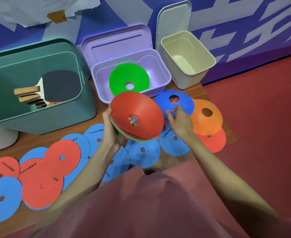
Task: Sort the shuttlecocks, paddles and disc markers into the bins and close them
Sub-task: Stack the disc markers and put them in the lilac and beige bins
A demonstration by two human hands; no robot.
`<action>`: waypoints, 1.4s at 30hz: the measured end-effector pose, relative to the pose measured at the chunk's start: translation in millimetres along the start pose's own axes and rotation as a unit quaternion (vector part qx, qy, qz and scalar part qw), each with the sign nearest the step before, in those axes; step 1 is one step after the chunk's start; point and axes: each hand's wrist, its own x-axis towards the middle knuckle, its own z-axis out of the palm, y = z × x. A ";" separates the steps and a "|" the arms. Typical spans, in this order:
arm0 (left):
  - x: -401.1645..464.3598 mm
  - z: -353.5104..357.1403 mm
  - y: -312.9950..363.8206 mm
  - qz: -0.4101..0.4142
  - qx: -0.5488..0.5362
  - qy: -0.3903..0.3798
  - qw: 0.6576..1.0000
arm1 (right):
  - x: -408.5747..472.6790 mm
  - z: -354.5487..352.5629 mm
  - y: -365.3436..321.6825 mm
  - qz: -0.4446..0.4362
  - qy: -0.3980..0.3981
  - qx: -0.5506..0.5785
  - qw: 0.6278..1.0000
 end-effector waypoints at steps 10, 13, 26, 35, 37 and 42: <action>-12.0 -41.2 1.4 0.033 -0.023 0.057 0.998 | 83.9 14.6 28.2 -0.078 -0.167 -0.210 0.960; -13.6 -45.1 -1.3 0.045 -0.030 0.065 0.996 | 86.1 17.0 22.4 -0.084 -0.185 -0.221 0.954; -15.2 -72.6 -4.0 0.081 -0.040 0.137 0.986 | -10.4 -27.8 -42.6 -0.143 -0.024 -0.084 0.986; -33.2 -79.7 -1.9 0.052 -0.028 0.068 0.996 | -41.4 -15.7 -57.6 0.028 -0.018 0.412 0.911; -36.8 -82.6 -4.2 0.035 0.004 0.045 0.998 | -52.3 0.5 -60.2 0.038 -0.082 0.407 0.909; -42.7 -85.5 -11.4 -0.010 -0.020 0.054 0.998 | -69.9 42.4 -64.5 0.032 -0.116 0.320 0.940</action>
